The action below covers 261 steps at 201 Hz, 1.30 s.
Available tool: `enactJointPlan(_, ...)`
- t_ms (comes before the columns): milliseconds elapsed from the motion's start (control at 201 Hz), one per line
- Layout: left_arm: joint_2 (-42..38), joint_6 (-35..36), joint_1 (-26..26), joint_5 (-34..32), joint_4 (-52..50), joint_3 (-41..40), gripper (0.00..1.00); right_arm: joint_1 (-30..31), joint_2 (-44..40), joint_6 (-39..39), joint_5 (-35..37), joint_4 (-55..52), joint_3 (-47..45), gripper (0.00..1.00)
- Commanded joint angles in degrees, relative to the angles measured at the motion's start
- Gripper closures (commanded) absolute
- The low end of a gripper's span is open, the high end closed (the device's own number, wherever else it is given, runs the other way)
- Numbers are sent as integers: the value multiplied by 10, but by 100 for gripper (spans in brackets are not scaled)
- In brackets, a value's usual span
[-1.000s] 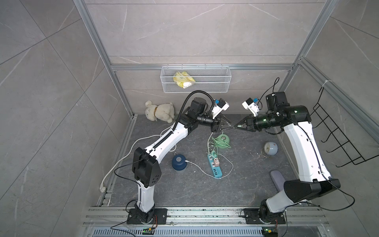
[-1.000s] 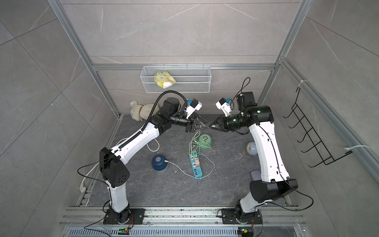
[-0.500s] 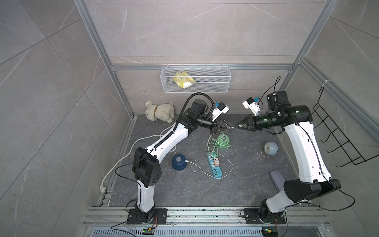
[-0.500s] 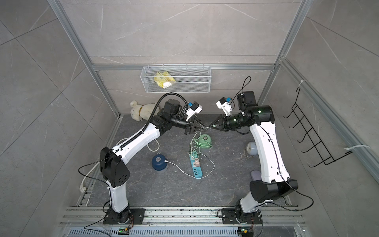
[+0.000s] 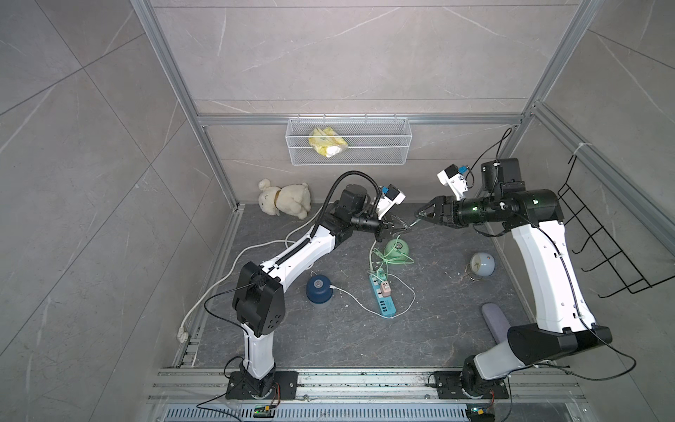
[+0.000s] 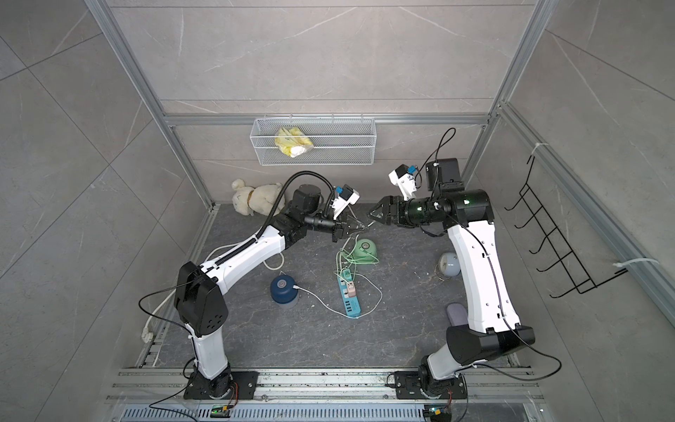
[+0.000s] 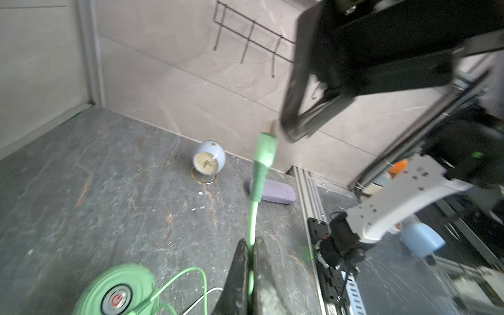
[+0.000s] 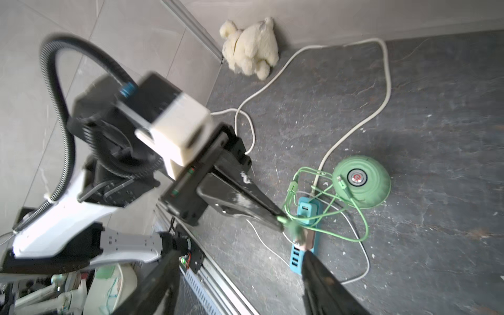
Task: Charge the cordless meat grinders
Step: Pick up the charging cable from the center of the board.
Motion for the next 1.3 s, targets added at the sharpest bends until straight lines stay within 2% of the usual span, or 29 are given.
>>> enactJointPlan(0, -42, -99, -27, -179, 135, -31, 100, 2, -78, 117, 48, 166, -96, 26)
enactJointPlan(100, -44, -176, -44, -261, 220, -64, 100, 6, -126, 189, 71, 280, -206, 30)
enactJointPlan(259, -42, -246, -62, -333, 312, -102, 100, 10, -146, 252, 84, 382, -288, 42)
enactJointPlan(443, -46, -252, -80, -364, 360, -119, 100, 13, -148, 281, 105, 470, -340, 58)
enactJointPlan(533, -50, -263, -88, -384, 406, -139, 100, 17, -157, 276, 121, 502, -357, 59)
enactJointPlan(707, -45, -273, -97, -388, 446, -144, 100, 20, -145, 281, 97, 546, -379, 58)
enactJointPlan(1295, -41, -302, -109, -407, 517, -158, 100, 23, -121, 271, 93, 574, -382, 75)
